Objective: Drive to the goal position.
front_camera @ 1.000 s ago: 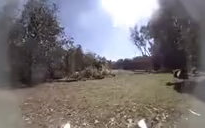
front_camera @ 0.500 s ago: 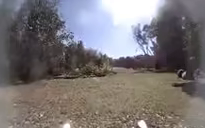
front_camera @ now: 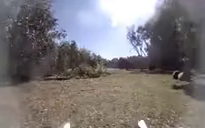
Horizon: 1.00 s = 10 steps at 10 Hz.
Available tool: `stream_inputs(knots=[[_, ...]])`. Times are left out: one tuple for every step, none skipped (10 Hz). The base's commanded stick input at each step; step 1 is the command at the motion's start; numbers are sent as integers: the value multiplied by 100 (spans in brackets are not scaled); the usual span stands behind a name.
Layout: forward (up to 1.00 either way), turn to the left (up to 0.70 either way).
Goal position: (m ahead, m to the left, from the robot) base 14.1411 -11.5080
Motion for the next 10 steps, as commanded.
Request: stream_inputs(knots=[[70,-27],[70,-27],[70,-27],[70,-27],[70,-27],[70,-27],[70,-27],[70,-27],[70,-27],[70,-27]])
